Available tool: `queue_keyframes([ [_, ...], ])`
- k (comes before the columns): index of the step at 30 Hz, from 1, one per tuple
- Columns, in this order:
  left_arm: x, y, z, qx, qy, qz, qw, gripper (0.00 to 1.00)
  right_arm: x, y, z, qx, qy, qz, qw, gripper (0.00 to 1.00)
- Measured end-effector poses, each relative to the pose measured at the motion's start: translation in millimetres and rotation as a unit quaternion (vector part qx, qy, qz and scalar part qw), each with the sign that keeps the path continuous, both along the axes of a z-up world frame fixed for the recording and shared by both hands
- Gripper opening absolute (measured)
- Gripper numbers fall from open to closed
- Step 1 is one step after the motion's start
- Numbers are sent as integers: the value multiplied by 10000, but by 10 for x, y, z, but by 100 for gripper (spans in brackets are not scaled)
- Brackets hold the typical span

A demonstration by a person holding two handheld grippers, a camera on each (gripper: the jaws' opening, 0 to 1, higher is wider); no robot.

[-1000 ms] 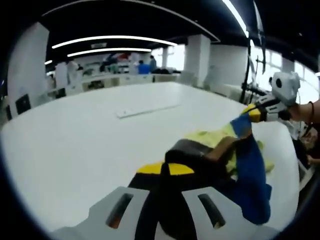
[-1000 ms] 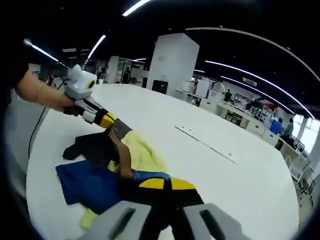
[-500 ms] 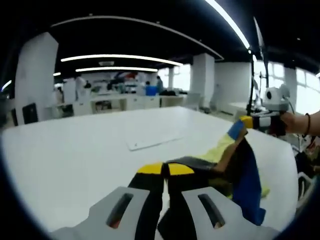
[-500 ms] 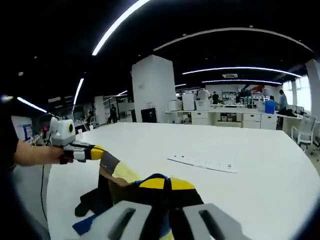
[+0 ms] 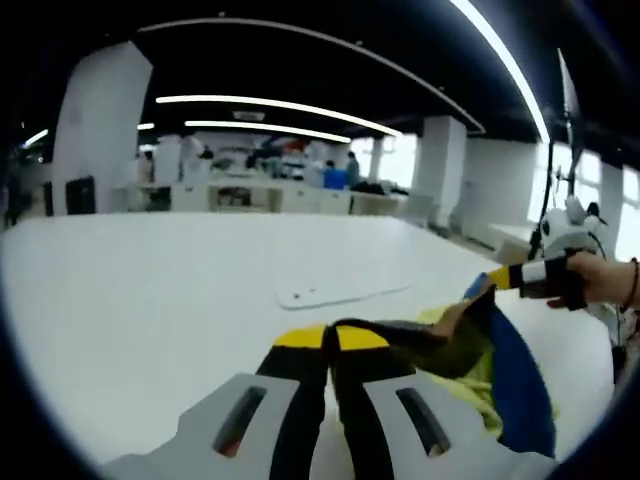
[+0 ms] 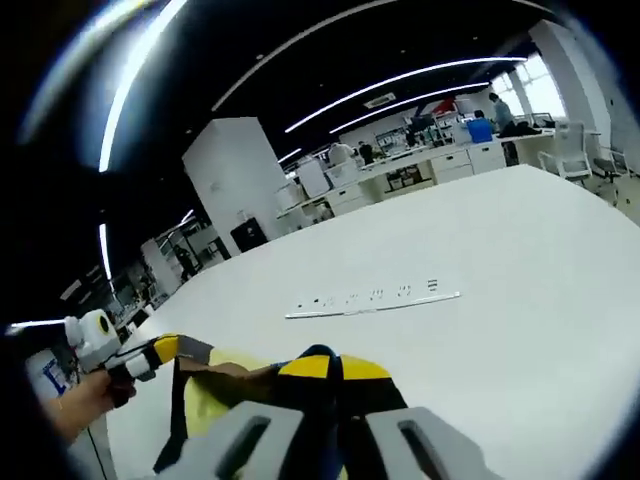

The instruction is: Fold the garment on the visible template until the final outline fits inside the template.

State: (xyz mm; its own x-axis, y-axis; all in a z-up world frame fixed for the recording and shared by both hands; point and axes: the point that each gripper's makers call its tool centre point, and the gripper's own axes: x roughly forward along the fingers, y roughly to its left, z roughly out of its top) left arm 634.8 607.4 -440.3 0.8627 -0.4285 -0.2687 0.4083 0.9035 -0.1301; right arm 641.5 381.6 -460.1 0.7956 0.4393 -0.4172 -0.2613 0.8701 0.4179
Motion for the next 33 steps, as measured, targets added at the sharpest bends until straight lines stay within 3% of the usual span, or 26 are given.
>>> queue_keyframes([
  [1, 45, 15, -80, -21, 133, 92, 9999, 0, 27, -2, -48, -5, 84, -41, 10000, 0],
  [5, 179, 45, -279, 144, 228, 315, 9991, 0, 151, -6, -289, -5, 342, -211, 9992, 0],
  [7, 218, 55, -389, -22, 436, 496, 9978, 0, 178, 1, -400, 45, 531, -287, 9982, 0],
  [9, 252, 90, -514, 93, 608, 617, 9962, 0, 200, -3, -496, 27, 682, -360, 9970, 0],
  [13, 306, 126, -635, 167, 711, 695, 9949, 9, 224, -7, -631, -9, 895, -474, 9949, 0],
  [15, 306, 128, -650, 240, 702, 706, 9947, 15, 254, -22, -639, -227, 765, -437, 9959, 6],
  [18, 301, 139, -653, 226, 698, 679, 9950, 26, 277, -27, -636, -187, 718, -465, 9962, 20],
  [21, 276, 133, -622, 138, 706, 679, 9951, 37, 275, -9, -593, -183, 643, -460, 9967, 28],
  [25, 225, 101, -541, 120, 661, 574, 9961, 53, 252, 68, -515, -291, 472, -289, 9980, 44],
  [33, 52, 19, -346, 276, 513, 160, 9982, 78, 98, 193, -311, -357, 259, 31, 9990, 66],
])
